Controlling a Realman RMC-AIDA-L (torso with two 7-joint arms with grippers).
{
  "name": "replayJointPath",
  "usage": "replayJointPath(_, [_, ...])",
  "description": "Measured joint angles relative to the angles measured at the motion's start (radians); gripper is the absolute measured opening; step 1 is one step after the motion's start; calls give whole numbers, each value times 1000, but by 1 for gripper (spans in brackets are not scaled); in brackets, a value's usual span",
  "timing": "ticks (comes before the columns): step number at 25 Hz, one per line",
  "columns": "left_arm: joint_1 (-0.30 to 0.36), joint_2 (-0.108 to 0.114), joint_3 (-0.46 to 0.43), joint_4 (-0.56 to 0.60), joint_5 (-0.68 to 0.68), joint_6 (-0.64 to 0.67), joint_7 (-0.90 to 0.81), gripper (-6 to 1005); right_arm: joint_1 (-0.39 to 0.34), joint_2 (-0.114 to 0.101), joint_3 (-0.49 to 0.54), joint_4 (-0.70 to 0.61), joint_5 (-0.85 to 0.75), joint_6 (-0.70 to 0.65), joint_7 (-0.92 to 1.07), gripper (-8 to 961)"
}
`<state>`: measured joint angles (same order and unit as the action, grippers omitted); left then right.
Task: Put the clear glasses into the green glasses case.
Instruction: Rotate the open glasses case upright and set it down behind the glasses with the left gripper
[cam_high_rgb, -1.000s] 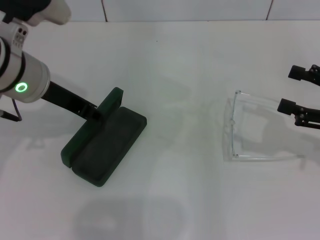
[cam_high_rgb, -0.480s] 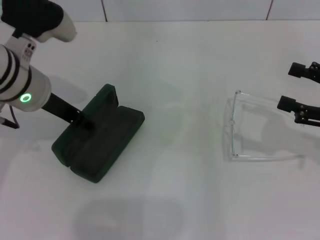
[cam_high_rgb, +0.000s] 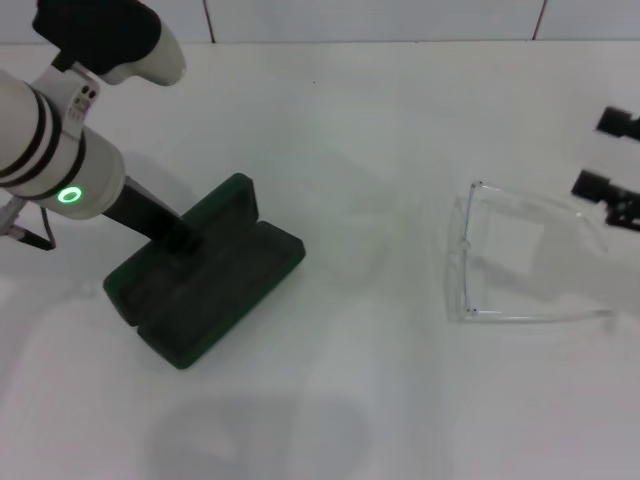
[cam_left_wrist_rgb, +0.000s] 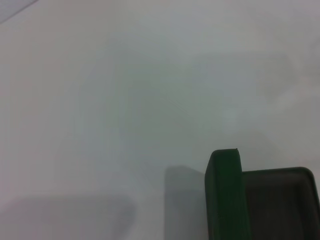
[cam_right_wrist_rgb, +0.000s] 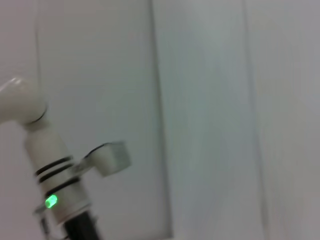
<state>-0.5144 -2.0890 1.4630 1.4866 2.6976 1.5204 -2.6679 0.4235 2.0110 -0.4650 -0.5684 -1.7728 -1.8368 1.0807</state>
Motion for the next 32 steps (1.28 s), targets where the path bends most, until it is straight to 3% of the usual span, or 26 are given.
replayJointPath(3, [5, 0, 0, 12, -30, 0, 34, 228, -35, -1, 0, 12, 96, 0, -11, 872])
replayJointPath(7, [40, 0, 9, 92, -88, 1, 129, 207, -100, -19, 0, 78, 280, -13, -49, 872])
replayJointPath(10, [72, 0, 47, 169, -133, -7, 275, 196, -151, -33, 0, 131, 416, -41, -78, 872])
replayJointPath(14, [83, 0, 115, 190, -138, -40, 478, 198, -202, -34, 3, 164, 527, -99, -109, 873])
replayJointPath(20, [39, -1, 200, 116, -137, -137, 630, 201, -233, -26, 13, 182, 555, -138, -117, 872])
replayJointPath(32, [-88, -5, 327, -41, -131, -274, 550, 206, -244, -24, 10, 219, 550, -142, -146, 872])
